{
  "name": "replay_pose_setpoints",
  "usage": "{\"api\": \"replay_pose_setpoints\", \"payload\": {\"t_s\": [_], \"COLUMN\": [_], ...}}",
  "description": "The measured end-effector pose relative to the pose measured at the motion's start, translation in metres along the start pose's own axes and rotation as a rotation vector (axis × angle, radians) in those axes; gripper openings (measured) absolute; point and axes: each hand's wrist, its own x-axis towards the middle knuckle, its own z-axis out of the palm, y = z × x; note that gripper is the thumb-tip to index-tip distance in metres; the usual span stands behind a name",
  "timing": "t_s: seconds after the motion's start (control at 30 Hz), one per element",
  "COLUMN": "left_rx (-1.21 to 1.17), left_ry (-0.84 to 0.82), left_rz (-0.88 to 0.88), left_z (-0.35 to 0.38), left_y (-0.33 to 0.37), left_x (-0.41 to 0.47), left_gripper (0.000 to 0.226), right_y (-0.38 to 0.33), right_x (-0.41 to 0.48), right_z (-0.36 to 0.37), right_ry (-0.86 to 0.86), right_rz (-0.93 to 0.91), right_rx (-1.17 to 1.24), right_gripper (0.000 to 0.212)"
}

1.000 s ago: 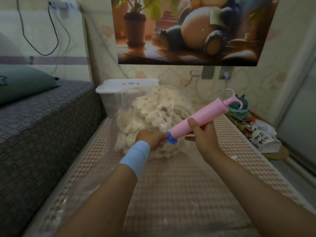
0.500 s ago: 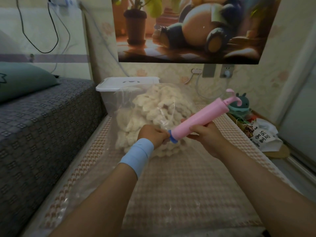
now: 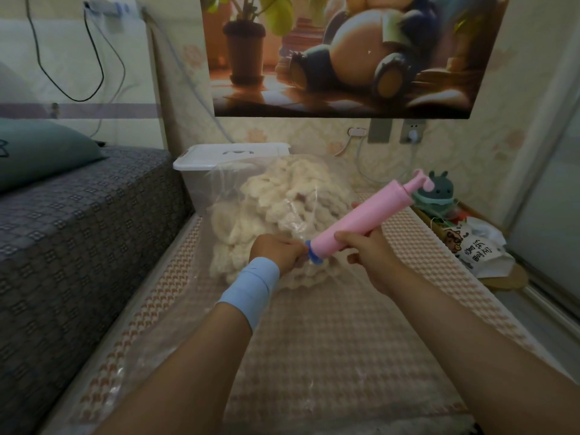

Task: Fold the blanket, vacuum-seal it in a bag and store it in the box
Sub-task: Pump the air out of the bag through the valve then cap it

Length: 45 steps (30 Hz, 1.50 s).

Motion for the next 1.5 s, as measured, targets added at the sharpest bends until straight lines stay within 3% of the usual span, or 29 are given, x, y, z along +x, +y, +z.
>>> {"api": "replay_pose_setpoints", "payload": {"t_s": [0.07,0.17,0.33,0.5,0.7,0.8,0.9,1.0,1.1,1.17,1.23,1.37,1.5], "left_rx": [0.023,0.027,0.019,0.063,0.083,0.093,0.084,0.116,0.193,0.431,0.746,1.177,1.364], "left_ry": [0.004,0.004,0.026,0.045,0.057,0.049,0.038,0.051,0.046,0.055,0.015,-0.260,-0.283], "left_rz": [0.002,0.013,-0.004,0.038,0.042,0.049,0.034,0.068,0.253,0.456,0.501,0.205,0.082], "left_z": [0.000,0.000,-0.001,-0.001,-0.001,-0.002,0.000,0.000,-0.005,-0.010,-0.017,-0.042,-0.051], "left_y": [0.001,0.002,-0.001,0.002,0.000,-0.001,-0.001,-0.002,-0.006,-0.011,-0.024,-0.061,-0.061], "left_x": [-0.001,-0.002,-0.001,-0.005,-0.005,-0.003,0.000,-0.001,-0.002,0.002,0.009,0.022,0.019], "left_gripper": [0.005,0.008,0.003,0.005,0.006,0.007,0.014,0.012,0.010,0.019,0.043,0.116,0.132], "right_y": [-0.002,-0.003,-0.006,-0.010,-0.008,-0.009,-0.010,-0.010,-0.009,-0.010,-0.010,0.004,0.023], "right_x": [0.000,-0.002,-0.004,-0.007,-0.009,-0.011,-0.012,-0.013,-0.013,-0.013,-0.014,-0.012,-0.008], "right_z": [0.001,0.006,0.003,0.010,0.009,0.012,0.015,0.015,0.008,0.005,0.005,0.008,0.020], "right_ry": [0.099,0.266,-0.063,0.210,-0.072,0.053,0.169,0.026,-0.024,-0.024,-0.036,-0.096,-0.192], "right_rz": [-0.012,0.068,-0.019,-0.021,-0.044,-0.032,0.022,0.019,-0.030,-0.050,-0.060,-0.068,-0.050], "right_rx": [-0.083,-0.170,0.002,-0.154,-0.049,-0.150,-0.161,-0.125,-0.148,-0.191,-0.284,-0.499,-0.592], "right_gripper": [0.043,0.049,0.043,0.042,0.054,0.037,0.040,0.035,0.027,0.028,0.028,0.021,0.021]}}
